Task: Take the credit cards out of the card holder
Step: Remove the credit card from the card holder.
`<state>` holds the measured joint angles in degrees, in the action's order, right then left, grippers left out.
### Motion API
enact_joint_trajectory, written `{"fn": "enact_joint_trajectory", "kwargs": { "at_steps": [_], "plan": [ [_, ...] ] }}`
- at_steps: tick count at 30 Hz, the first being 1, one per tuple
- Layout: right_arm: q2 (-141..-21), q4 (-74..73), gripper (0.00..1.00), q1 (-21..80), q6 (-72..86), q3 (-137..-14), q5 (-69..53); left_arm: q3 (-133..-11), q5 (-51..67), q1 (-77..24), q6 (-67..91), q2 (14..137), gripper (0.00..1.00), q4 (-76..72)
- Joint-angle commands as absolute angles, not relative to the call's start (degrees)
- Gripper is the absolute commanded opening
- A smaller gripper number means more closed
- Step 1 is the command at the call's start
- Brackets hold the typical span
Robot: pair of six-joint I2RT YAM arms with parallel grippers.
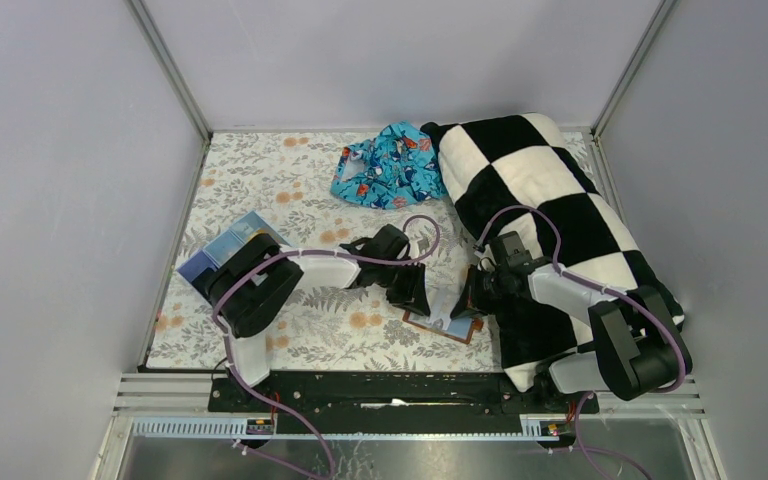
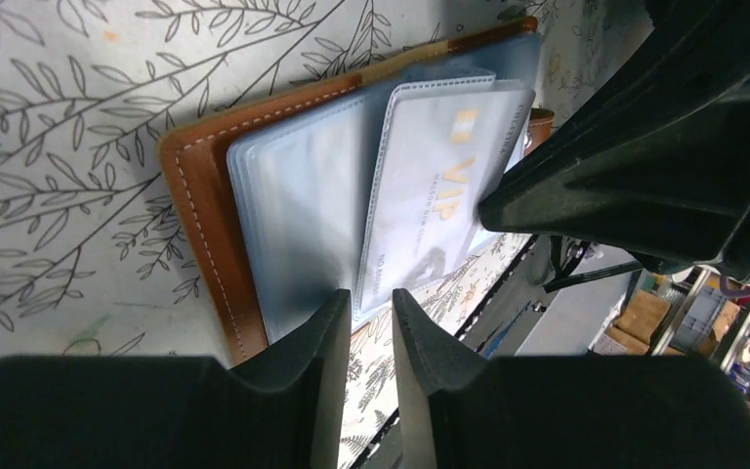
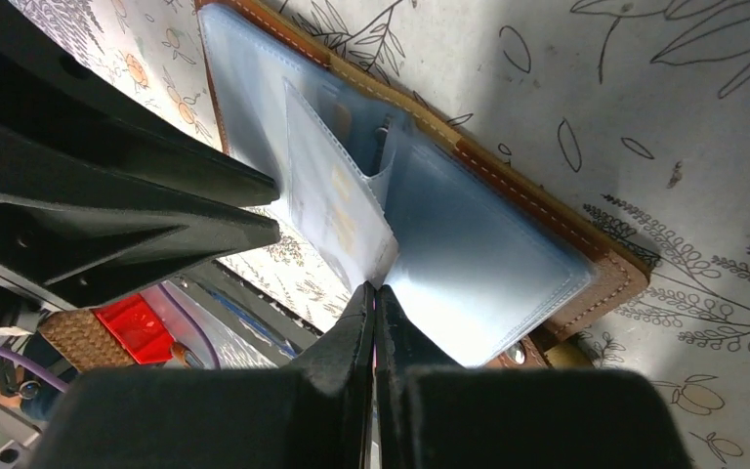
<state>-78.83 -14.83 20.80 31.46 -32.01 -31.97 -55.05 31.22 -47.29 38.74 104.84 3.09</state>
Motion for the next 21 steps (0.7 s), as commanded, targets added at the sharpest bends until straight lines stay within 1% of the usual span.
{"fn": "enact_joint_trajectory", "kwargs": {
  "at_steps": [1, 12, 21],
  "plan": [
    [-79.62, -18.34, 0.00, 19.69, 29.12, -33.94, -29.47, -57.21, 31.84, -47.02, 36.10, 108.18, 0.28, 3.85],
    [-78.40, -21.47, 0.00, 17.59, 25.49, -33.67, -27.90, -57.65, 23.87, -45.72, 34.15, 111.66, 0.26, 12.42],
    [-78.89, -16.94, 0.00, 17.97, 26.81, -34.04, -35.13, -52.75, 21.93, -39.23, 32.12, 108.52, 0.25, 12.33]
  ]
}}
